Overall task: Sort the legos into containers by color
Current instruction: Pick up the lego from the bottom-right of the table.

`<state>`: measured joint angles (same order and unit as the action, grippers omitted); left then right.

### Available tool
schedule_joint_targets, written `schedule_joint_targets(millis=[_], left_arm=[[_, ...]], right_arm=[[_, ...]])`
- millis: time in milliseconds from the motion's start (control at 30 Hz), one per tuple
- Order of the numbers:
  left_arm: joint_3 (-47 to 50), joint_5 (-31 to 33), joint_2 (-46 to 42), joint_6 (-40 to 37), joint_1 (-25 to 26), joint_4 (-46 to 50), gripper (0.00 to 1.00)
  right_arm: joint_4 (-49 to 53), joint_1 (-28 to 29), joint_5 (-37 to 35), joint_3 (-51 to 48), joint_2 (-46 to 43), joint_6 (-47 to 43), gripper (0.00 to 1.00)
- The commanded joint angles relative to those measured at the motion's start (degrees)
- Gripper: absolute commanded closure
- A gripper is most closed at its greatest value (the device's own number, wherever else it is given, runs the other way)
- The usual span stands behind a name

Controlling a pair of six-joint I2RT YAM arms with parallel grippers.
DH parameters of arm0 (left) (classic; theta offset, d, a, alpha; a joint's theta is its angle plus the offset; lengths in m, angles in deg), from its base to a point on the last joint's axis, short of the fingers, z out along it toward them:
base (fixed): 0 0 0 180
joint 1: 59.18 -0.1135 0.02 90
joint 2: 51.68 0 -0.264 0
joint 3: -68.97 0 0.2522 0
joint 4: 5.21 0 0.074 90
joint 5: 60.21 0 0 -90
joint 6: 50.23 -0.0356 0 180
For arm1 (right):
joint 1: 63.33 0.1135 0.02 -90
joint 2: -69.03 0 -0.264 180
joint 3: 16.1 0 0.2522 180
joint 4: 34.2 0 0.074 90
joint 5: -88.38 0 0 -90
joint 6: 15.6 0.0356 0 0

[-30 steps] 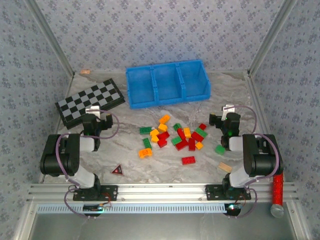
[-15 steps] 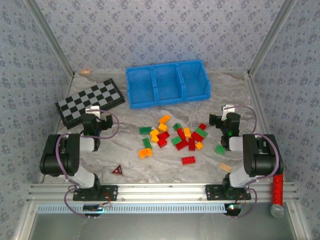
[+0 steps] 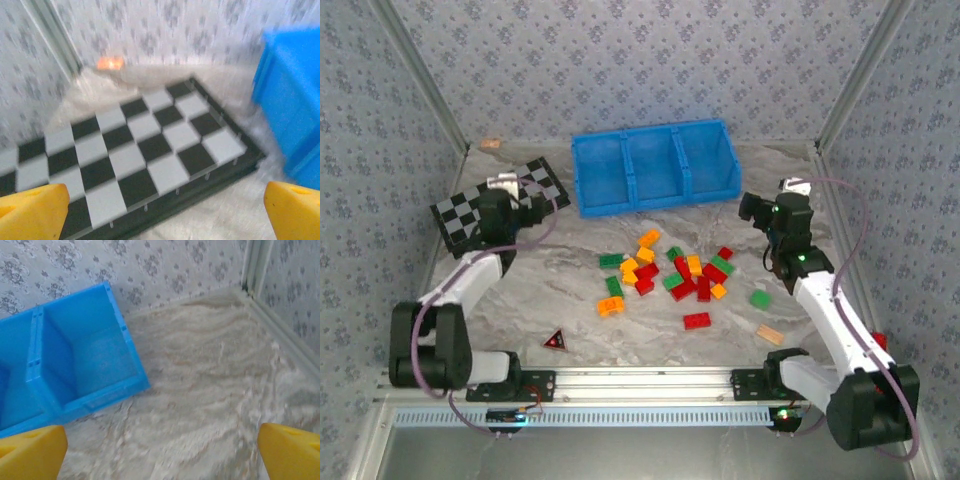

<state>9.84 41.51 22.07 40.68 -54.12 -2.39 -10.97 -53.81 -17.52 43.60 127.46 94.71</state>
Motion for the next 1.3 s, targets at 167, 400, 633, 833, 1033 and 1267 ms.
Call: schedule_joint_targets(millis=[167, 400, 633, 833, 1033, 1267], left_arm=[[-17.7, -3.2, -7.9, -1.0, 2.3, 36.7, 0.01], [-24.1, -7.7, -8.2, -3.5, 7.7, 49.2, 0.03], [-22.6, -6.8, -7.8, -2.3, 15.7, 51.8, 0.03], [-22.7, -4.4, -6.9, -2.0, 21.0, 53.1, 0.03], [-24.8, -2.9, -4.2, -4.9, 25.2, 58.7, 0.03], [-25.1, -0.5, -2.8, -3.1, 30.7, 61.2, 0.03]], right_arm=[[39.4, 2.3, 5.3, 4.2, -0.6, 26.3, 0.03], [43.5, 2.4, 7.2, 1.5, 1.1, 28.0, 0.06], [37.3, -1.0, 10.8, -6.7, 1.6, 25.8, 0.13], [32.6, -4.0, 12.5, -9.4, 4.0, 22.5, 0.17], [30.2, -6.5, 12.9, -9.1, 8.1, 19.4, 0.24], [26.6, -8.4, 14.5, -11.0, 10.7, 18.0, 0.3]])
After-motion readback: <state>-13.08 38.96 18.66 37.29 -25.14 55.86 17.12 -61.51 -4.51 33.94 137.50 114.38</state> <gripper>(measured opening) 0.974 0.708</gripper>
